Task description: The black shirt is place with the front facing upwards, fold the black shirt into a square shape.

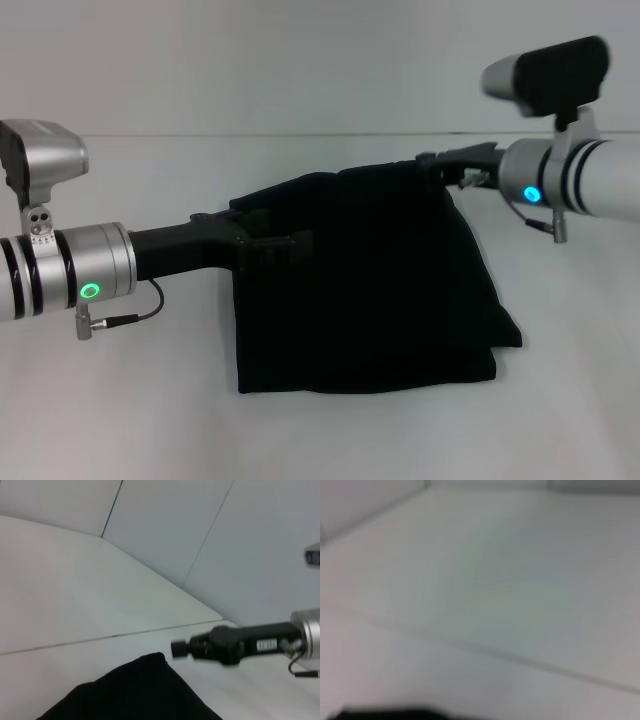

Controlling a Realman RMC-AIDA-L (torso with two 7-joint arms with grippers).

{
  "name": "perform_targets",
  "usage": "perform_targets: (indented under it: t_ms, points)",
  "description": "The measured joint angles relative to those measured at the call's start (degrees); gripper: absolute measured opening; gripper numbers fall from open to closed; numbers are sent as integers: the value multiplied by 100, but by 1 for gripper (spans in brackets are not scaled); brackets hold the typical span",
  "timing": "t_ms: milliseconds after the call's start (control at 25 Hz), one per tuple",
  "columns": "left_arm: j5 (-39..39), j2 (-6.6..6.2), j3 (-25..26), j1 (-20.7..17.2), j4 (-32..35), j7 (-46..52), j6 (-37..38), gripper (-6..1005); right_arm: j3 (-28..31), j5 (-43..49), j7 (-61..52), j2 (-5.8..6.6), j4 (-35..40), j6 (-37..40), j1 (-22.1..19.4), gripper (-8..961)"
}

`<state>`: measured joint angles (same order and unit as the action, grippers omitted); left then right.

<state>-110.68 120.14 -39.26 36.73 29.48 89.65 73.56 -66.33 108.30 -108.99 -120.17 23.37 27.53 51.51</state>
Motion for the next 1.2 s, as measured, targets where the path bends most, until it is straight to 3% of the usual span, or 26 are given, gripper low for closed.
perform_targets:
  t_ms: [200,360,680,880,1200]
  points:
    - [58,0,18,10,22,0,6,948,105,-589,-52,108,521,246,-415,99]
    - [202,-29,23,20,23,3,61,948,535,-622,-28,162,611,721,-590,108]
    - [500,-114,25,8,47,124,233,948,1571,-814,639,200,895,1975,-1139,335]
    - [806,-194,24,-70,238,42,870,947,2333,-1299,1666,269,918,3492,-1618,555]
    - [1284,-272,157,-596,606,-827,3159,949,2878,-1406,3010,491,935,6507,-2224,843]
